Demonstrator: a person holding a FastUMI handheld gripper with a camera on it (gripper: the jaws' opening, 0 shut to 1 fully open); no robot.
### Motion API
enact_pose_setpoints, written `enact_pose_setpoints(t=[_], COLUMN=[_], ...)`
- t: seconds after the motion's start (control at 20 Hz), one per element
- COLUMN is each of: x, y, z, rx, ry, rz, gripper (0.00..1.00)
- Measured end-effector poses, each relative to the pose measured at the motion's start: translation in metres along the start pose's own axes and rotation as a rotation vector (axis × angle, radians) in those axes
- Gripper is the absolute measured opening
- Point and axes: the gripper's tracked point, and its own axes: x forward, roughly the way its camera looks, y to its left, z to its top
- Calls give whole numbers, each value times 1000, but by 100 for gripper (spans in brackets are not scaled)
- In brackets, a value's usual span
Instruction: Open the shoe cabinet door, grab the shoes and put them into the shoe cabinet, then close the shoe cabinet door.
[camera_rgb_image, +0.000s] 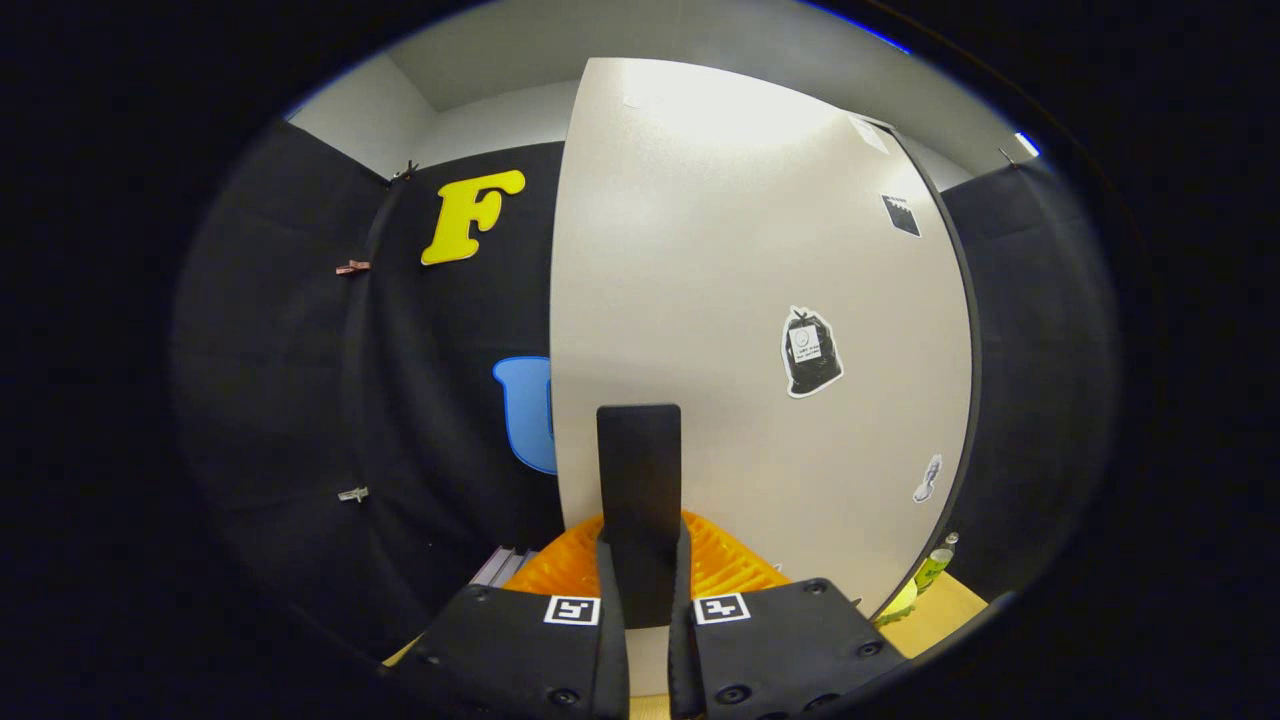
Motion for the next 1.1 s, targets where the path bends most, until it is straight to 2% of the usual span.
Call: enact_pose_setpoints(t=[0.6, 0.95, 1.1], x=[-88, -138, -155], y=[-44, -92, -118], z=[4, 9, 11], rx=[5, 27, 42], ry=[2, -21, -29], rz=[75, 64, 34], gripper=[19, 19, 19])
